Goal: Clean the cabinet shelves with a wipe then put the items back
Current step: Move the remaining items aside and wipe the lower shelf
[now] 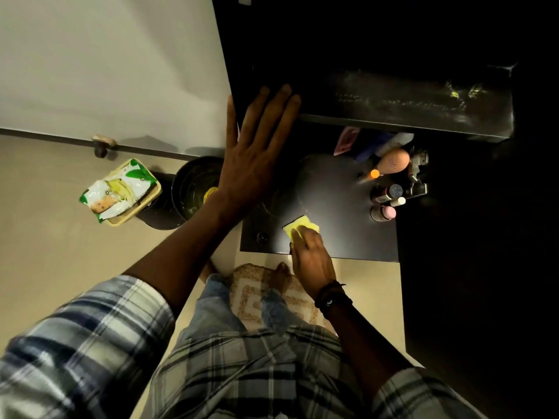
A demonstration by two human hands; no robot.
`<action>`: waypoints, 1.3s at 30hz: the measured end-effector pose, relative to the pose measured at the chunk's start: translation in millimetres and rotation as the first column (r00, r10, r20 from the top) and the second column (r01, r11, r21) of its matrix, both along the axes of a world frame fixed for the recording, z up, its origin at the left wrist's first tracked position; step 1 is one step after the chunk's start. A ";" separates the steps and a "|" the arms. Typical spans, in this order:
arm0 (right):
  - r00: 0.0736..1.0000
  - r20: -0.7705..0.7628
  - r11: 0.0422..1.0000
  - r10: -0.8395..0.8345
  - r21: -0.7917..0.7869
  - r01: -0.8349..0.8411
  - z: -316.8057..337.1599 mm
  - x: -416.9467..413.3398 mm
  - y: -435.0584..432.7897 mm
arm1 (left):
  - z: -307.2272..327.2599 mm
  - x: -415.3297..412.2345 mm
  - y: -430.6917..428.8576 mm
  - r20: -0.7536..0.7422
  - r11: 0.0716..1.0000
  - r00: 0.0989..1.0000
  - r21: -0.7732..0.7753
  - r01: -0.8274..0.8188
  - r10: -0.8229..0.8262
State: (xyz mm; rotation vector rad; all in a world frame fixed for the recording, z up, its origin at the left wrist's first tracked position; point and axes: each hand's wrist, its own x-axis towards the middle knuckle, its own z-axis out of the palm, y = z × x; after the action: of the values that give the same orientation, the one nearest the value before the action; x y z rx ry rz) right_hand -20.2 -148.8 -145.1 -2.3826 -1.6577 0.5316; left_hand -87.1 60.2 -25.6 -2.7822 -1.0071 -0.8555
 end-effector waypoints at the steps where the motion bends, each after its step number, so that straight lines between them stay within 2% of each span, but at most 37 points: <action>1: 0.999 -0.002 0.999 0.033 0.000 -0.033 -3.6 -3.4 2.0 | -1.2 -1.0 0.7 -0.016 1.000 1.000 0.011 0.006 -0.006; 5: 0.998 -0.013 0.998 0.057 0.008 -0.057 -6.2 17.7 46.3 | -0.3 -2.8 2.6 -0.074 0.999 0.996 -0.009 0.047 -0.048; 9: 0.999 0.031 0.999 0.014 -0.053 -0.012 -16.0 68.3 133.1 | -1.1 -6.0 5.2 -0.123 0.998 0.990 -0.026 0.062 -0.065; 13: 0.999 -0.018 0.993 -0.030 -0.111 0.028 -18.5 83.0 189.5 | 0.3 -8.2 6.6 -0.138 0.994 0.985 -0.055 0.092 -0.099; 15: 0.999 -0.034 0.994 -0.017 -0.106 0.013 -24.3 60.6 175.6 | -0.3 -8.3 7.1 -0.128 0.995 0.988 -0.052 0.084 -0.090; 21: 0.967 -0.079 0.967 0.240 -0.068 -0.246 -19.3 -37.5 49.7 | -1.8 -7.5 4.3 -0.100 0.996 0.991 -0.041 0.085 -0.089; 24: 0.958 -0.042 0.954 0.285 -0.087 -0.287 -8.6 -37.2 5.4 | -1.6 -7.7 5.2 -0.075 0.994 0.991 -0.042 0.106 -0.109; 30: 0.997 0.036 0.992 0.075 -0.106 -0.071 -9.8 23.0 54.7 | 0.9 -7.1 6.4 -0.070 0.992 0.991 -0.062 0.109 -0.114; 34: 1.000 -0.007 0.996 0.003 -0.091 -0.003 -11.1 43.5 113.0 | -1.7 -6.6 6.3 -0.078 0.995 0.993 -0.050 0.089 -0.093; 39: 0.993 -0.055 0.990 0.100 -0.091 -0.105 -17.5 9.0 120.7 | -3.1 -6.3 7.6 -0.065 0.995 0.993 -0.034 0.093 -0.095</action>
State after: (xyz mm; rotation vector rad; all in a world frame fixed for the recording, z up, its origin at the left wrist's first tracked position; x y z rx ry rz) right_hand -11.3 -28.1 -162.6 -2.3362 -1.7780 0.6959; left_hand -93.4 67.9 -28.7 -2.8836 -0.8926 -0.7580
